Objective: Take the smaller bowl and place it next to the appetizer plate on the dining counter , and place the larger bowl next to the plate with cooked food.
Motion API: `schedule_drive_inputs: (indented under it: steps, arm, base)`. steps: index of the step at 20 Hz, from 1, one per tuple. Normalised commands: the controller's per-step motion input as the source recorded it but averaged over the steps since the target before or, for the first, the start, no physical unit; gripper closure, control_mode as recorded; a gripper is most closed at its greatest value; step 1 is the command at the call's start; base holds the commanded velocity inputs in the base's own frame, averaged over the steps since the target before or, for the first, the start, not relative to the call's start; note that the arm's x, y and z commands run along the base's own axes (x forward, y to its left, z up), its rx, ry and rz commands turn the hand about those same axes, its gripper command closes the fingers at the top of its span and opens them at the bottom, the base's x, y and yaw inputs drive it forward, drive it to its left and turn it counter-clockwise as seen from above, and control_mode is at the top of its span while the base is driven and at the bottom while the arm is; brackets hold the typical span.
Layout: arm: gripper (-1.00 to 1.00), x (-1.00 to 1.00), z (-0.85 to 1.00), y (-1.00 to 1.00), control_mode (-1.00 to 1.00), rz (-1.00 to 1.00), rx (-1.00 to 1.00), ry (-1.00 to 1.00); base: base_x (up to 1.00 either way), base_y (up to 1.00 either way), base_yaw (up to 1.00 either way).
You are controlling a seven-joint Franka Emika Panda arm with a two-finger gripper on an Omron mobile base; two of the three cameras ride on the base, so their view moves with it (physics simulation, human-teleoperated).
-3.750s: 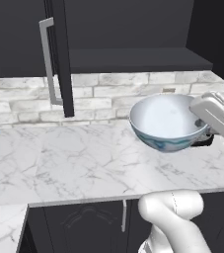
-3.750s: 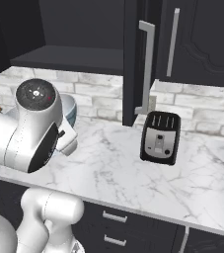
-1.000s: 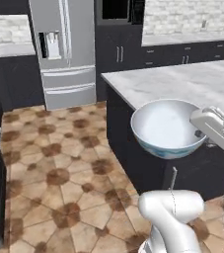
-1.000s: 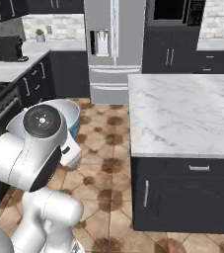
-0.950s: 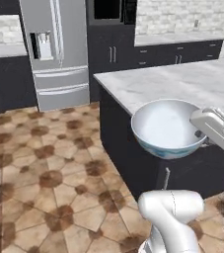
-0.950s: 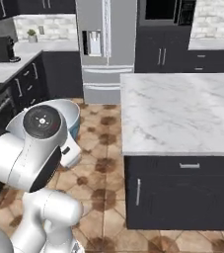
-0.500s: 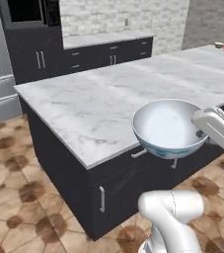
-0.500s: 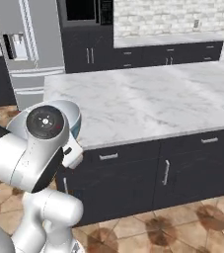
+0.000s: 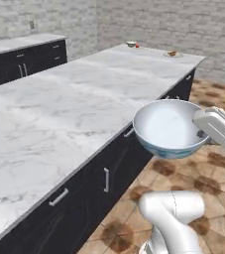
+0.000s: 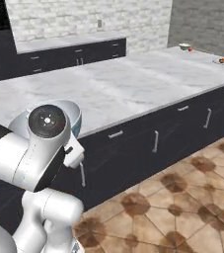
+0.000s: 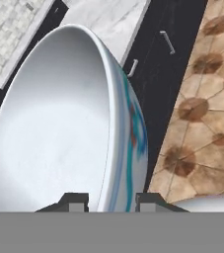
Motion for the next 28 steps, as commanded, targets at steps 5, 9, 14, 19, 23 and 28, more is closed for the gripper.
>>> schedule_drive_inputs:
  steps: [5,9,14,19,23,28]
  arm:
    - [1.00,0.00,0.00,0.00,1.00,0.00,0.00,0.00]
    - [1.00,0.00,0.00,0.00,1.00,0.00,0.00,0.00]
    - [1.00,0.00,0.00,0.00,1.00,0.00,0.00,0.00]
    - [1.00,0.00,0.00,0.00,1.00,0.00,0.00,0.00]
    - [1.00,0.00,0.00,0.00,1.00,0.00,0.00,0.00]
    - [1.00,0.00,0.00,0.00,1.00,0.00,0.00,0.00]
  base:
    - [0.78,-0.30,-0.51]
    - [1.00,-0.23,-0.41]
    - [1.00,-0.23,-0.24]
    - [1.00,-0.50,-0.18]
    - [1.00,-0.39,-0.06]
    - [1.00,-0.21,0.00]
